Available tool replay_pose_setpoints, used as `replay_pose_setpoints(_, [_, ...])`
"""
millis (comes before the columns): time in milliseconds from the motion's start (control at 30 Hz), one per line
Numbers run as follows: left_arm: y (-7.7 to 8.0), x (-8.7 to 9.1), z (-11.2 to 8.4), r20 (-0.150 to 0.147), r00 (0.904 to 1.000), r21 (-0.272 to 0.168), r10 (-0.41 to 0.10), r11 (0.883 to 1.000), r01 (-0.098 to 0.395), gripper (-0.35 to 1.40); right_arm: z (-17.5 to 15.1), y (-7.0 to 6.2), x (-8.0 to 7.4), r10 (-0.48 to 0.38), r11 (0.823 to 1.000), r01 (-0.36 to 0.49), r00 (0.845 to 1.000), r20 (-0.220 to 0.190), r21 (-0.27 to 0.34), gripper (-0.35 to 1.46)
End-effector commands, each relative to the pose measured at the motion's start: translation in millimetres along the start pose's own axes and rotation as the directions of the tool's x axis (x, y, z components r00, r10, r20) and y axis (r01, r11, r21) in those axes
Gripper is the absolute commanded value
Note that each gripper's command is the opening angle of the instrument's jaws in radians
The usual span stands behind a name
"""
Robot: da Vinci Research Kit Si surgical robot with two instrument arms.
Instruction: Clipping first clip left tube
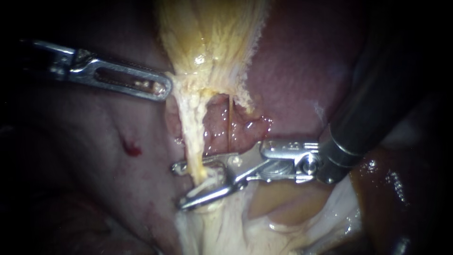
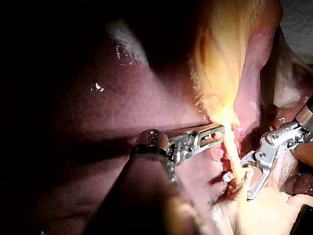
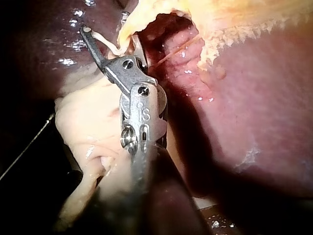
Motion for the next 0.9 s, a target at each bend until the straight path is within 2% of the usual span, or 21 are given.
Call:
replay_pose_setpoints(33, [0.0,0.0,0.0,0.000,1.0000,0.000,0.000,1.000,0.000,-0.35,0.0,-0.1,0.3,0.004,1.000,-0.004,1.000,-0.008,-0.001,0.49])
replay_pose_setpoints(167, [0.0,0.0,0.0,0.000,1.0000,0.000,0.000,1.000,0.000,-0.35,0.0,-0.8,1.3,0.023,1.000,-0.023,0.998,-0.053,0.014,0.49])
replay_pose_setpoints(300, [0.1,0.0,0.0,-0.001,1.0000,0.001,0.000,1.000,0.000,-0.35,0.1,-1.5,2.1,0.042,0.998,-0.039,0.997,-0.069,0.041,0.49])
replay_pose_setpoints(600, [0.5,-0.1,0.0,-0.001,1.0000,0.002,0.001,1.000,-0.001,-0.35,0.4,-2.8,2.3,0.044,0.996,-0.039,0.997,-0.062,0.082,0.49])
replay_pose_setpoints(733, [0.5,-0.1,0.0,-0.001,1.0000,0.002,0.001,1.000,-0.001,-0.35,0.4,-3.0,1.6,0.046,0.996,-0.041,0.997,-0.055,0.084,0.48])
replay_pose_setpoints(900, [0.5,-0.1,0.0,-0.001,1.0000,0.002,0.001,1.000,-0.001,-0.35,0.8,-3.1,0.1,0.037,0.996,-0.036,0.999,-0.015,0.084,0.48])
